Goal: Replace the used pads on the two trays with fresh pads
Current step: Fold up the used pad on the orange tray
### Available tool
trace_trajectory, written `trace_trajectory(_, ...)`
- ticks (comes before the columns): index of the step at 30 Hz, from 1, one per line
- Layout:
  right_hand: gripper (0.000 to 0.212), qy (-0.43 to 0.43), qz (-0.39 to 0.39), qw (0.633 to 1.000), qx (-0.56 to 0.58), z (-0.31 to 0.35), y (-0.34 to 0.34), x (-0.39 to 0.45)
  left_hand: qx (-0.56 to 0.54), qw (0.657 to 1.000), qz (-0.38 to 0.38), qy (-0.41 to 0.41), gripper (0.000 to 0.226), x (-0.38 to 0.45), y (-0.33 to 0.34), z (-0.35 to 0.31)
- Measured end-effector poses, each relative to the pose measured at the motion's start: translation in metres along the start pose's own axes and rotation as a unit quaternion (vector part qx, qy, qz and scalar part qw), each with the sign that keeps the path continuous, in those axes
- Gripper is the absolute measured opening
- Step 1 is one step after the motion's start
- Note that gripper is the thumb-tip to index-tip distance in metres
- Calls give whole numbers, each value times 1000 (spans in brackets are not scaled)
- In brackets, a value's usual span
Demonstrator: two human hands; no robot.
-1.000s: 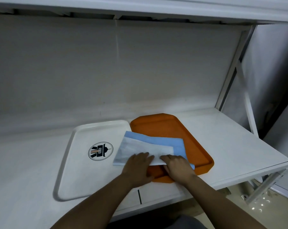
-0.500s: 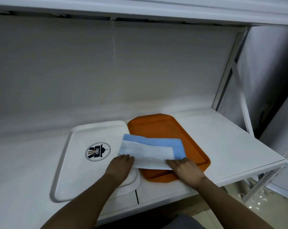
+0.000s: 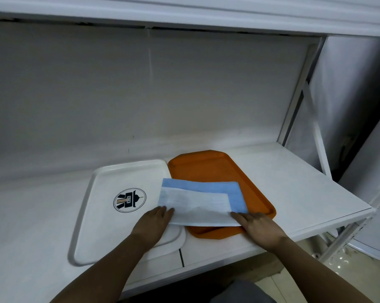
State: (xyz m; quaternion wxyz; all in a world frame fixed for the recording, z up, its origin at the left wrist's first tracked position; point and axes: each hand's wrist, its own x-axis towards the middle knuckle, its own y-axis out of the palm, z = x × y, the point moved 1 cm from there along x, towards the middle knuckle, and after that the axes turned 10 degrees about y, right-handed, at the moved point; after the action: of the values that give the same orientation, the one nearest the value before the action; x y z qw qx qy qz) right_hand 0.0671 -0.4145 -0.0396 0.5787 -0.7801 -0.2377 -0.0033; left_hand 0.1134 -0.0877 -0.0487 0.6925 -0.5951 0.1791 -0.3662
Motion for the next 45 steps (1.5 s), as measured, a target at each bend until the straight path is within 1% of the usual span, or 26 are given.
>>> trace_trajectory(2,45,8,26,1000,9,-5,-5,-5,10,1000,-10,12,73,0,0,1)
trace_trajectory(3,45,21,46,999,16,-7,-7,-7,17,1000,-16,19,71,-1,-1,2)
trace_trajectory(4,54,44,88,994,40,-8,-9,-8,22,999,-22,23,69,-1,-2,2)
trace_trajectory(6,71,76,138,984,86,-5,-9,-9,27,999,-36,24,64,-2,-4,1)
trace_trajectory(7,74,85,138,981,108,-1,-10,-8,25,998,-45,26,61,-2,-4,1)
trace_trajectory(9,74,80,93,984,128,12,-15,-1,18,998,-53,30,56,-1,-7,1)
trace_trajectory(12,64,63,26,988,138,40,-21,18,4,998,-44,38,48,2,-17,2)
trace_trajectory(14,56,62,20,986,153,61,-25,31,6,998,-35,42,43,3,-26,2)
trace_trajectory(16,46,61,36,982,175,76,-25,43,13,998,-33,46,38,4,-32,3)
trace_trajectory(17,43,78,37,977,194,80,-23,47,18,998,-33,47,36,4,-34,3)
trace_trajectory(19,41,106,21,974,197,86,-19,50,30,998,-36,52,30,4,-38,1)
trace_trajectory(21,39,114,7,976,187,93,-19,52,44,996,-47,65,26,4,-41,-3)
trace_trajectory(23,36,110,-22,977,182,103,-22,54,43,993,-72,81,24,5,-44,-9)
trace_trajectory(25,31,112,-40,973,197,110,-20,52,10,991,-104,80,23,7,-46,-17)
trace_trajectory(27,28,122,-49,968,212,111,-16,48,-50,986,-139,74,21,6,-45,-23)
trace_trajectory(29,23,115,-60,958,256,105,-14,43,-104,980,-149,79,16,0,-41,-26)
trace_trajectory(31,28,94,-69,948,296,94,-16,36,-112,983,-126,71,33,-8,-35,-24)
trace_trajectory(33,39,63,-73,943,317,83,-17,29,-125,985,-116,34,46,-15,-30,-16)
trace_trajectory(35,50,40,-81,940,329,73,-20,24,-150,981,-122,-10,55,-18,-26,-8)
trace_trajectory(38,53,12,-99,936,338,63,-29,20,-148,982,-108,-33,64,-13,-24,0)
trace_trajectory(40,49,-14,-113,935,335,59,-36,19,-136,986,-91,-43,58,-8,-27,3)
trace_trajectory(43,40,-31,-140,946,290,46,-42,18,-138,984,-102,-54,28,-3,-30,11)
trace_trajectory(44,35,-29,-151,952,264,40,-45,20,-140,983,-109,-55,22,-1,-32,15)
trace_trajectory(45,30,-22,-162,959,232,35,-48,22,-133,983,-112,-57,23,1,-34,18)
